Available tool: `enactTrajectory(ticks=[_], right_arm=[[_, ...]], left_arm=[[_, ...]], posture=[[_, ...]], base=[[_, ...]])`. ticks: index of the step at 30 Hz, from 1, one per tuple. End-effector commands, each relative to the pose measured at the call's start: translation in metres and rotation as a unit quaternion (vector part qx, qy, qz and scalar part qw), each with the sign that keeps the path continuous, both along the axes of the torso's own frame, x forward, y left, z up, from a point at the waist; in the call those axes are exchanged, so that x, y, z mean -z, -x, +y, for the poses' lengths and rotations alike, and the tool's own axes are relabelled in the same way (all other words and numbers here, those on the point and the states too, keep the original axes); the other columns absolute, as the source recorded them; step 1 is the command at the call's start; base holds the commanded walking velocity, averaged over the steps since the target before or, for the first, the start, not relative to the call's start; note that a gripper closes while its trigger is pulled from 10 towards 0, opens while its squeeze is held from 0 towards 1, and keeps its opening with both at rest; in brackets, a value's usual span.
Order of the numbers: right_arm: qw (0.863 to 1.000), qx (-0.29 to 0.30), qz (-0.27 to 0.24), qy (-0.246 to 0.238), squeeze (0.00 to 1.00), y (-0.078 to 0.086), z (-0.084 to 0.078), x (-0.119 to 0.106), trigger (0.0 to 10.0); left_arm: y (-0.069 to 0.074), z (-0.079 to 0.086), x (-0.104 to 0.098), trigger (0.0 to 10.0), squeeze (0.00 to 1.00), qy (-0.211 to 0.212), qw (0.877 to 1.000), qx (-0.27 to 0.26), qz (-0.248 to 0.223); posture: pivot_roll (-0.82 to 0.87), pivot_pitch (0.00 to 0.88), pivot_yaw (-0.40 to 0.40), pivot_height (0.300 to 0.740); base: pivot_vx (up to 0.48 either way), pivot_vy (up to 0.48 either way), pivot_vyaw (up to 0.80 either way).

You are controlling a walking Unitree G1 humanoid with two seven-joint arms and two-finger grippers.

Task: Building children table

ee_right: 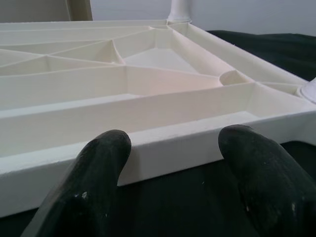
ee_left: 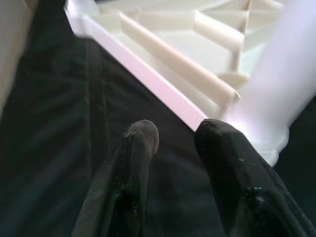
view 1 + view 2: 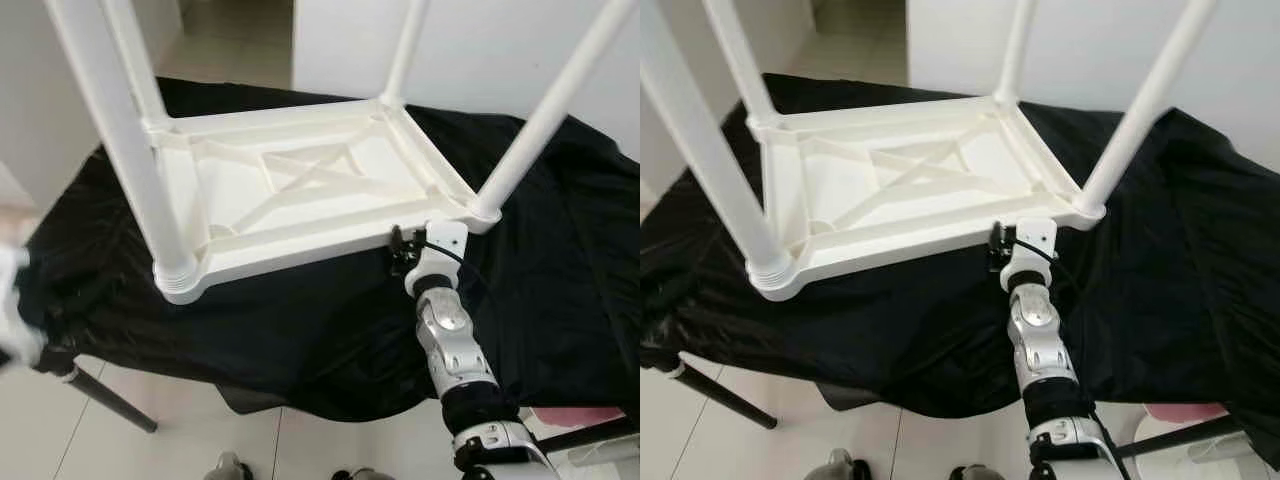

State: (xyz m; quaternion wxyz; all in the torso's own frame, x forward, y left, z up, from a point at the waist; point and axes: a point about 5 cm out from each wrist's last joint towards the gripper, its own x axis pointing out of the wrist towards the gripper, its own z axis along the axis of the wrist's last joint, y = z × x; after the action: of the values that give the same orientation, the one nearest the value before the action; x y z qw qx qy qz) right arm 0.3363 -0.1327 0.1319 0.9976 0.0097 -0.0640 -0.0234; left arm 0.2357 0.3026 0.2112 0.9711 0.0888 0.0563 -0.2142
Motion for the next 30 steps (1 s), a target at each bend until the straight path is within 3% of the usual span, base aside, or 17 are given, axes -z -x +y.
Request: enactTrajectory(ticks=[1, 2, 6, 8, 12, 13, 14, 15, 21, 23, 26, 29, 30], right_arm=[[1.000, 0.008, 0.010, 0.003, 0.00, 0.002, -0.005, 0.007, 10.0], [1.000, 0.017, 0.014, -0.002, 0.00, 0.004, -0.004, 0.009, 10.0], [0.999, 0.025, 0.021, -0.008, 0.00, 0.006, -0.003, 0.014, 10.0], [0.999, 0.038, 0.036, -0.013, 0.00, 0.007, -0.006, 0.019, 10.0], [0.997, 0.057, 0.049, -0.015, 0.00, 0.008, -0.010, 0.023, 10.0], [0.996, 0.070, 0.055, -0.020, 0.00, 0.008, -0.012, 0.025, 10.0], [0.996, 0.070, 0.055, -0.020, 0.00, 0.008, -0.012, 0.025, 10.0], [0.995, 0.074, 0.059, -0.023, 0.00, 0.009, -0.012, 0.027, 10.0], [0.995, 0.077, 0.066, -0.026, 0.00, 0.008, -0.014, 0.029, 10.0], [0.994, 0.081, 0.074, -0.021, 0.00, 0.004, -0.016, 0.029, 10.0], [0.993, 0.083, 0.077, -0.018, 0.00, 0.002, -0.018, 0.029, 10.0], [0.992, 0.090, 0.084, -0.007, 0.00, -0.006, -0.025, 0.026, 10.0], [0.992, 0.090, 0.084, -0.007, 0.00, -0.006, -0.025, 0.026, 10.0]], left_arm=[[0.002, 0.001, 0.007, 10.0, 0.00, -0.005, 1.000, 0.003, 0.015], [-0.011, 0.003, 0.000, 10.0, 0.00, 0.001, 1.000, -0.013, -0.010], [-0.028, 0.004, -0.008, 10.0, 0.00, 0.000, 0.998, -0.034, -0.043], [-0.041, -0.006, -0.011, 10.0, 0.00, 0.002, 0.998, -0.014, -0.055], [-0.050, -0.016, -0.015, 10.0, 0.00, 0.005, 0.998, 0.006, -0.067], [-0.061, -0.026, -0.018, 10.0, 0.00, 0.019, 0.997, 0.026, -0.075], [-0.061, -0.026, -0.018, 10.0, 0.00, 0.019, 0.997, 0.026, -0.075], [-0.069, -0.039, -0.018, 10.0, 0.00, 0.016, 0.995, 0.047, -0.082], [-0.077, -0.054, -0.018, 10.0, 0.00, 0.015, 0.993, 0.067, -0.092], [-0.082, -0.071, -0.018, 10.0, 0.00, 0.029, 0.991, 0.092, -0.098], [-0.083, -0.078, -0.018, 10.0, 0.00, 0.031, 0.989, 0.103, -0.100], [-0.083, -0.102, -0.014, 10.0, 0.00, 0.047, 0.983, 0.147, -0.103], [-0.083, -0.102, -0.014, 10.0, 0.00, 0.047, 0.983, 0.147, -0.103]], posture=[[0.12, 0.092, -0.033, 0.740], [0.10, 0.086, -0.010, 0.740], [0.10, 0.082, -0.010, 0.740], [0.08, 0.076, -0.006, 0.740], [0.08, 0.077, -0.009, 0.740], [0.07, 0.075, -0.014, 0.740], [0.07, 0.075, -0.014, 0.740], [0.07, 0.071, -0.014, 0.740], [0.06, 0.068, -0.015, 0.740], [0.06, 0.069, -0.019, 0.740], [0.06, 0.069, -0.023, 0.740], [0.07, 0.075, -0.045, 0.740], [0.07, 0.075, -0.045, 0.740]], base=[[0.000, 0.000, 0.00], [0.000, 0.000, 0.00], [0.000, 0.000, 0.00], [0.000, 0.000, 0.00], [0.000, 0.000, 0.00], [0.000, 0.000, 0.00], [0.000, 0.000, 0.00], [0.000, 0.000, 0.00], [0.000, 0.000, 0.00], [0.000, 0.000, 0.00], [0.000, 0.000, 0.00], [0.000, 0.000, 0.00], [0.000, 0.000, 0.00]])
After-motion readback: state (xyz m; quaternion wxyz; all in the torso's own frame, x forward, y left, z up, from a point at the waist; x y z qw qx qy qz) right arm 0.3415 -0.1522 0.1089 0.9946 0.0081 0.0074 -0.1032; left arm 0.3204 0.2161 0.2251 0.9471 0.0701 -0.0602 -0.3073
